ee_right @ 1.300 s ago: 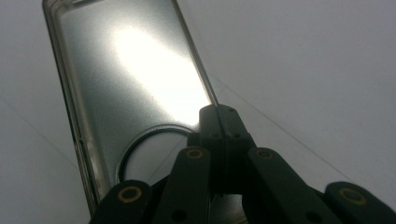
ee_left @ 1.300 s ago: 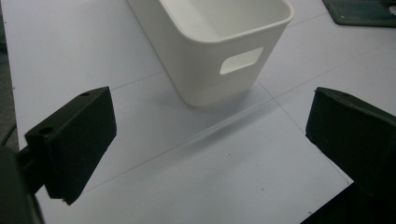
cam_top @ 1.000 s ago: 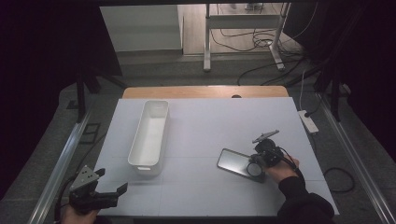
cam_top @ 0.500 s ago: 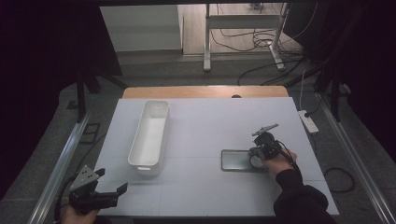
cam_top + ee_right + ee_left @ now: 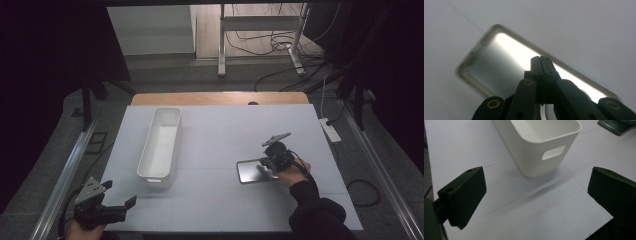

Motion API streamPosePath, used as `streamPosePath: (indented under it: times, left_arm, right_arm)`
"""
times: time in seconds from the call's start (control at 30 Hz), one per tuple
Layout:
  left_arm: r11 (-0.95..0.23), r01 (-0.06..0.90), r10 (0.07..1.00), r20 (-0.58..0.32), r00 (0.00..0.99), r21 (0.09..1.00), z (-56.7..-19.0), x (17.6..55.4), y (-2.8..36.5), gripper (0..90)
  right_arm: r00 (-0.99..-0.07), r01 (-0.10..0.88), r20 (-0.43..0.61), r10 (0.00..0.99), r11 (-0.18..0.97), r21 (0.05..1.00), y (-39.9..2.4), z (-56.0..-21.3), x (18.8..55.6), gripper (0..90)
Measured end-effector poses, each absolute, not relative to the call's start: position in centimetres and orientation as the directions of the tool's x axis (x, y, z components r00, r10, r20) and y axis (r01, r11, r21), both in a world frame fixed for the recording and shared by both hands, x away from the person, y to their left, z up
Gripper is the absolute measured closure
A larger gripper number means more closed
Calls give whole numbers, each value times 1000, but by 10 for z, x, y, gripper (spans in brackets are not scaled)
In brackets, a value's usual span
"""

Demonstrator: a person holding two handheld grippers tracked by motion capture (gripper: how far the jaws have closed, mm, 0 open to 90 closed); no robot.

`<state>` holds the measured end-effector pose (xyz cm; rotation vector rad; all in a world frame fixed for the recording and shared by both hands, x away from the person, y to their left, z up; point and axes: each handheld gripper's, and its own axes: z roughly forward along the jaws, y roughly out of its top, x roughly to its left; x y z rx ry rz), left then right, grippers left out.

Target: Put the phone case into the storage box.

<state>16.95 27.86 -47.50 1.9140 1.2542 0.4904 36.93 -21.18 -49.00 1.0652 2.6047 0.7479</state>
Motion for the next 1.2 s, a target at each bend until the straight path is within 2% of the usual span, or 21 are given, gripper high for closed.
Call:
streamPosePath:
  times: [0.13, 0.43, 1.2]
  left_arm:
    - [-211, 592, 893, -92, 440, 778, -475, 169, 278, 27]
    - [-210, 591, 894, -92, 439, 779, -475, 169, 278, 27]
    - [-207, 592, 894, -95, 438, 779, -475, 170, 278, 27]
  right_arm:
    - [-764, 556, 14, 645, 647, 523, -189, -494, 354, 897]
    - [-805, 534, 43, 592, 691, 486, -170, -504, 341, 897]
    - [-802, 556, 64, 594, 703, 444, -206, -498, 312, 897]
